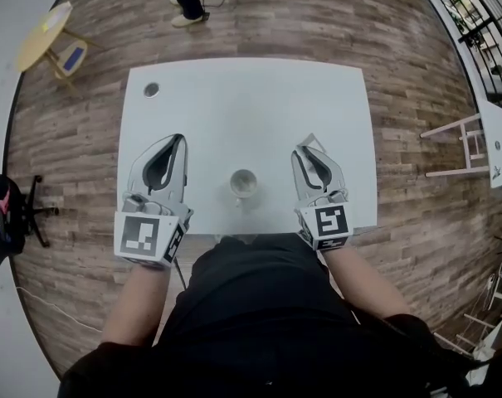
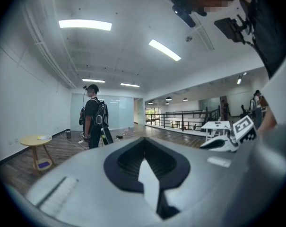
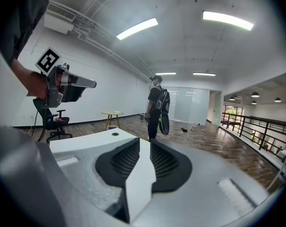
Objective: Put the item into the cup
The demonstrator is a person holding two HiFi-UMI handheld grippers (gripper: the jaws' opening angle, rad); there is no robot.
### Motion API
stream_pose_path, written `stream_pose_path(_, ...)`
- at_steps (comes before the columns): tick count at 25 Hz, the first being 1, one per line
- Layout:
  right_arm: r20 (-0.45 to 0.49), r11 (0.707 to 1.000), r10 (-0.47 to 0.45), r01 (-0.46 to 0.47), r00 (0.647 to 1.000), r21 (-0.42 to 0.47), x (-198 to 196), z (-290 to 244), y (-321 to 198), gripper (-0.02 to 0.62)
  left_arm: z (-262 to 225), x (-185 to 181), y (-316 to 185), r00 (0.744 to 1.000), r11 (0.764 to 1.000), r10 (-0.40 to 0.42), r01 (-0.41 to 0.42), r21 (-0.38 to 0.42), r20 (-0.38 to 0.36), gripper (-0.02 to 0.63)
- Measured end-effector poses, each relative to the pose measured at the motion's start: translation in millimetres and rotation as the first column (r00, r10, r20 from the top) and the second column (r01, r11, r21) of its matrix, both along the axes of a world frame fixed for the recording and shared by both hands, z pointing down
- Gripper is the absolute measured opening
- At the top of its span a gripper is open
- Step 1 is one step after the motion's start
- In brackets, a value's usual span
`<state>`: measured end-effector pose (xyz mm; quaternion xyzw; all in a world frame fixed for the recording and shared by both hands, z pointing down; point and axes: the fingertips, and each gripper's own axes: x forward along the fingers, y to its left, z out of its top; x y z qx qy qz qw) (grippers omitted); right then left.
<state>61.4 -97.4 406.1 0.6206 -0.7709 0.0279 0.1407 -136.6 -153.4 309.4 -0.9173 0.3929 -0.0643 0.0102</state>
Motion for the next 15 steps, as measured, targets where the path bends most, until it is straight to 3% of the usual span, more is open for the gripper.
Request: stream_pose_path(15, -0.01, 0.992, 0.078, -0.077, 0.997, 0.097, 26, -32, -3, 0.074, -14, -2, -4, 1.0, 0.998, 0.01, -0.009, 0.055, -0.023, -0.005)
